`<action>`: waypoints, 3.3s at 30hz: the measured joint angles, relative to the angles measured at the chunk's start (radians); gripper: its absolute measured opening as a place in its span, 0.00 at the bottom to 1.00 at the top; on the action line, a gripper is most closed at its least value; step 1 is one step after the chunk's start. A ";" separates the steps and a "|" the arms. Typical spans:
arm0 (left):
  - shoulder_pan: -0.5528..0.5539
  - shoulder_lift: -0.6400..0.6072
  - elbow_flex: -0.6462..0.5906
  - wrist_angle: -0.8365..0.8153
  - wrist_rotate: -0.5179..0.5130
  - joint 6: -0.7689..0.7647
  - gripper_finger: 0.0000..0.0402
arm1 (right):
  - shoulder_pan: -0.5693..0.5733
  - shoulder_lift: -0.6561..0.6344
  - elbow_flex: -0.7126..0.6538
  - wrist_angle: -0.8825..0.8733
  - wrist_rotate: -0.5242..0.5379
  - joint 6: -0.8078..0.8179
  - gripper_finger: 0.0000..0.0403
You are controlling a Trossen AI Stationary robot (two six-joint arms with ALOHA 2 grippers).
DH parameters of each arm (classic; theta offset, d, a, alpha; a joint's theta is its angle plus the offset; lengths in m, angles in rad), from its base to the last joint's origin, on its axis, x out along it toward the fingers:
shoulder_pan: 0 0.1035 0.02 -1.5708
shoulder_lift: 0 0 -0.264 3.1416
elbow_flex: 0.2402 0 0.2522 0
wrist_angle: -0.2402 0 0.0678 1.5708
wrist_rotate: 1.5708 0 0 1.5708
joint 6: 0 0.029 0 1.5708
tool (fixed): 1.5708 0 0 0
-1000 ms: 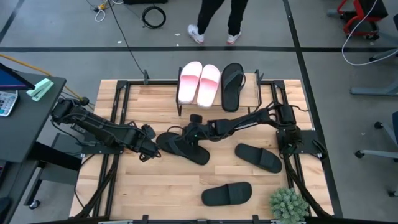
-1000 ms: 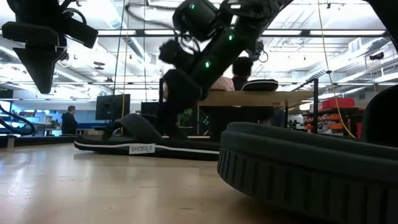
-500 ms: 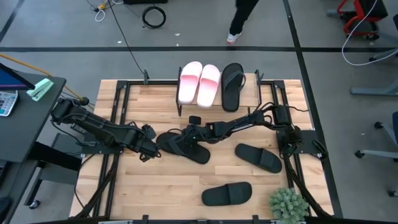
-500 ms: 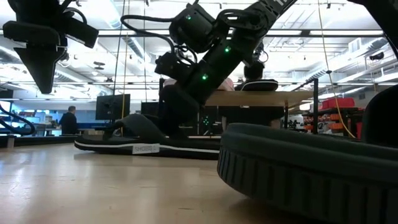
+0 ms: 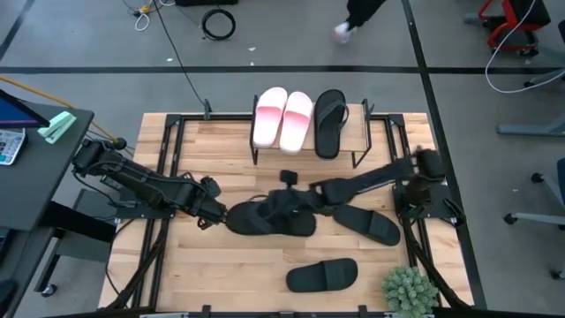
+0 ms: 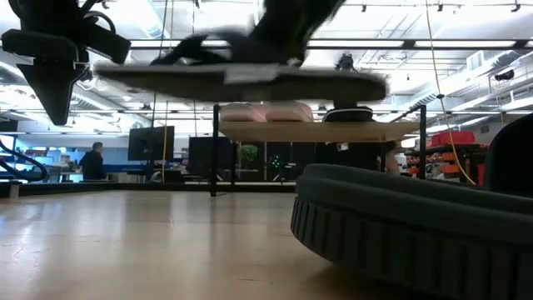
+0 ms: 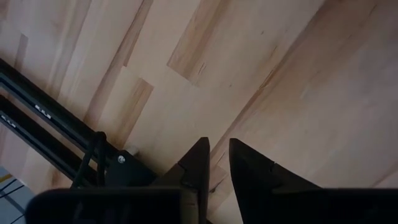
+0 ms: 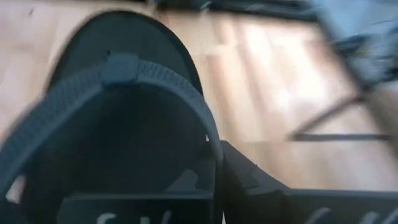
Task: Pick and place slides into the shelf
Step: Put the black slipper on the shelf
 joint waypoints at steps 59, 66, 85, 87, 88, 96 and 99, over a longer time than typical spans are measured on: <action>-0.152 0.000 0.000 0.044 -0.090 -0.035 0.17 | -0.619 -0.406 0.000 -1.230 0.741 1.020 0.01; -0.152 0.000 0.000 0.068 -0.090 -0.032 0.15 | -0.627 -0.330 0.000 -1.209 0.726 0.984 0.01; -0.152 0.000 0.000 0.069 -0.090 -0.029 0.14 | -0.664 -0.342 0.000 -1.179 0.771 0.830 0.01; -0.152 0.000 0.000 0.075 -0.090 -0.029 0.15 | -0.664 -0.369 0.000 -1.179 0.771 0.830 0.01; -0.152 0.000 0.000 0.078 -0.090 -0.029 0.15 | -0.664 -0.380 0.000 -1.178 0.772 0.830 0.01; -0.152 0.000 0.000 0.082 -0.090 -0.029 0.16 | -0.664 -0.354 0.000 -1.178 0.770 0.829 0.01; -0.152 0.000 0.000 0.086 -0.090 -0.029 0.15 | -0.665 -0.324 0.000 -1.177 0.770 0.828 0.01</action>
